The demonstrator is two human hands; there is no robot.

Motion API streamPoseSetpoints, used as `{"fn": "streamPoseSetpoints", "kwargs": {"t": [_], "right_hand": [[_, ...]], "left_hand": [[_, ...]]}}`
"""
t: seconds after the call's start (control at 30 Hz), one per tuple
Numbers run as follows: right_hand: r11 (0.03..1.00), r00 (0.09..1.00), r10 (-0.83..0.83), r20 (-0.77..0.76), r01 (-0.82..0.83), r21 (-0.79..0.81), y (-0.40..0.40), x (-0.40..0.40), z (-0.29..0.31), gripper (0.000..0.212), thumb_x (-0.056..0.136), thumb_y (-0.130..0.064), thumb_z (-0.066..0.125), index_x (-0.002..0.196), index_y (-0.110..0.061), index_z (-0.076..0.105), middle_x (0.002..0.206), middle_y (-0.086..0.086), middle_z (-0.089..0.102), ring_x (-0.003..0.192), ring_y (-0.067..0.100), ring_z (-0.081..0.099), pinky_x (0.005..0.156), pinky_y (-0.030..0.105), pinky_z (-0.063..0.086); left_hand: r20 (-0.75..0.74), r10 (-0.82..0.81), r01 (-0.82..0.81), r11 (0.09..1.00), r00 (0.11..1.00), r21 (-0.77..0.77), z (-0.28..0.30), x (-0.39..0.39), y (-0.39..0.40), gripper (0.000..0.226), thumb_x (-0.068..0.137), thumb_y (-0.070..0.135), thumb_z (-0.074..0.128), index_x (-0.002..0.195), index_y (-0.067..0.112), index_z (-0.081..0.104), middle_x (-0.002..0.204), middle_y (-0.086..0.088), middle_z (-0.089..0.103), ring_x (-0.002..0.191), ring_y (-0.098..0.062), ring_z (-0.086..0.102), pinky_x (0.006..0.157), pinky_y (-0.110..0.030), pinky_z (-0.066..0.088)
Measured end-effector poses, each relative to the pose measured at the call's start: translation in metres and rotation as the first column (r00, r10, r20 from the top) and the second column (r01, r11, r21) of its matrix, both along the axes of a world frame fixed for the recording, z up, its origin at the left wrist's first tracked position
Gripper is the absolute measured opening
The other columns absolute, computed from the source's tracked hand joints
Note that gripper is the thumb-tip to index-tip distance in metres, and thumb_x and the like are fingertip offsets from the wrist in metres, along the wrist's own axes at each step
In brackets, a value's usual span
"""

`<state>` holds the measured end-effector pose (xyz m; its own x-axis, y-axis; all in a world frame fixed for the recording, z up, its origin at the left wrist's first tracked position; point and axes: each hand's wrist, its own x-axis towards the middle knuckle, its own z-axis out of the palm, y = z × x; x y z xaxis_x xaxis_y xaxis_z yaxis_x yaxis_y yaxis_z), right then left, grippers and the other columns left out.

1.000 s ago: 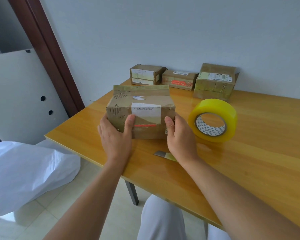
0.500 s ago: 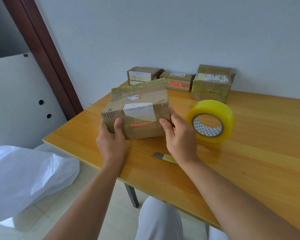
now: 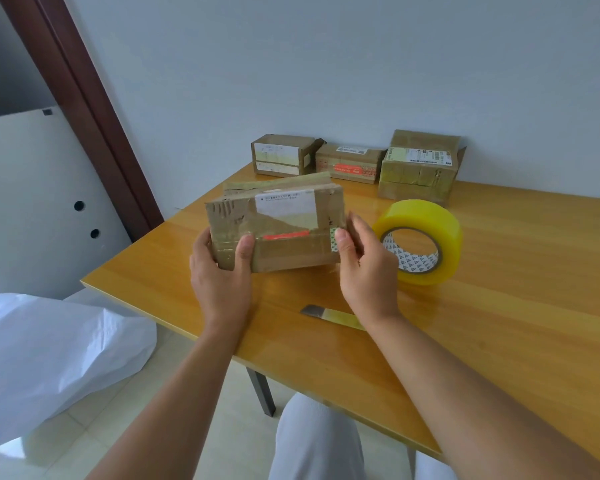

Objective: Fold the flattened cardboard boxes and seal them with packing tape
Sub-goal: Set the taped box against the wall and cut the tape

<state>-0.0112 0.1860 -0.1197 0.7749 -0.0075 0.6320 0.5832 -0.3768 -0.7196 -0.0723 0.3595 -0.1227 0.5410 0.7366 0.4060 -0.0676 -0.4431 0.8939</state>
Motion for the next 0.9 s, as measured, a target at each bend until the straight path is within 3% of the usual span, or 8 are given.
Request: {"fn": "streamPoseSetpoints", "kwargs": {"t": [0.07,0.13,0.2,0.33,0.43,0.57,0.73,0.9], "right_hand": [[0.995,0.990,0.094,-0.110,-0.091,0.031,0.001,-0.002,0.001,0.059,0.099,-0.040,0.054,0.147,-0.009,0.043,0.135,0.001,0.061,0.119,0.007,0.057,0.096,0.013,0.046],[0.986,0.973,0.168,-0.159,-0.164,0.035,0.004,-0.002,0.001,0.067,0.094,-0.045,0.055,0.150,-0.012,0.039,0.142,0.000,0.055,0.130,0.012,0.052,0.105,0.023,0.045],[0.983,0.970,0.185,-0.159,-0.185,0.015,0.006,0.000,-0.002,0.066,0.093,-0.046,0.059,0.149,-0.018,0.039,0.136,-0.005,0.058,0.125,0.014,0.056,0.102,0.027,0.049],[0.991,0.981,0.121,-0.149,-0.129,-0.044,0.012,-0.002,-0.006,0.078,0.086,-0.064,0.054,0.148,-0.022,0.035,0.131,-0.004,0.059,0.117,0.018,0.058,0.091,0.040,0.055],[0.992,0.982,0.112,-0.151,-0.118,-0.035,0.014,-0.003,-0.006,0.083,0.081,-0.063,0.060,0.145,-0.016,0.036,0.130,-0.001,0.061,0.115,0.019,0.060,0.087,0.034,0.056],[0.997,0.991,0.033,-0.133,-0.043,-0.071,0.015,0.000,-0.007,0.073,0.087,-0.052,0.065,0.142,-0.012,0.038,0.126,0.002,0.063,0.109,0.020,0.063,0.076,0.024,0.052],[0.996,0.994,0.004,-0.112,-0.014,-0.088,0.008,0.001,-0.009,0.063,0.095,-0.050,0.055,0.143,-0.012,0.043,0.123,0.002,0.066,0.106,0.019,0.065,0.072,0.020,0.050],[0.987,0.994,-0.079,-0.076,0.068,-0.146,0.005,0.004,-0.010,0.063,0.099,-0.045,0.051,0.147,-0.005,0.043,0.124,0.011,0.067,0.110,0.027,0.063,0.075,0.022,0.044]], "left_hand": [[-0.006,0.005,-0.005,1.000,1.000,0.027,0.000,0.000,-0.001,0.068,0.083,0.070,0.057,0.137,0.030,0.045,0.122,0.006,0.057,0.112,-0.015,0.055,0.092,-0.040,0.053],[-0.018,0.017,-0.016,0.999,1.000,0.048,0.003,-0.001,-0.003,0.063,0.088,0.059,0.059,0.140,0.026,0.045,0.120,0.007,0.052,0.112,-0.015,0.050,0.095,-0.039,0.050],[-0.037,0.012,-0.011,0.999,0.999,0.036,0.006,-0.003,-0.006,0.074,0.082,0.063,0.058,0.143,0.025,0.042,0.121,0.006,0.048,0.112,-0.013,0.046,0.095,-0.034,0.047],[-0.066,-0.011,0.015,0.999,0.998,0.049,0.007,-0.003,-0.009,0.096,0.067,0.071,0.066,0.146,0.026,0.035,0.126,0.008,0.046,0.118,-0.011,0.044,0.096,-0.029,0.042],[-0.065,-0.031,0.036,0.997,0.997,0.075,0.005,-0.003,-0.010,0.096,0.068,0.070,0.069,0.146,0.025,0.033,0.131,0.006,0.054,0.119,-0.013,0.051,0.097,-0.034,0.049],[-0.086,-0.028,0.038,0.992,0.996,0.121,0.005,-0.002,-0.011,0.098,0.072,0.066,0.071,0.148,0.021,0.031,0.135,0.001,0.055,0.121,-0.016,0.053,0.097,-0.037,0.051],[-0.088,-0.044,0.053,0.993,0.995,0.102,0.005,-0.001,-0.011,0.092,0.073,0.065,0.070,0.146,0.024,0.032,0.132,0.003,0.057,0.117,-0.015,0.055,0.093,-0.036,0.052],[-0.082,-0.038,0.049,0.991,0.996,0.128,0.004,-0.002,-0.009,0.069,0.091,0.057,0.055,0.145,0.020,0.036,0.118,0.007,0.061,0.102,-0.017,0.061,0.083,-0.041,0.057]]}}
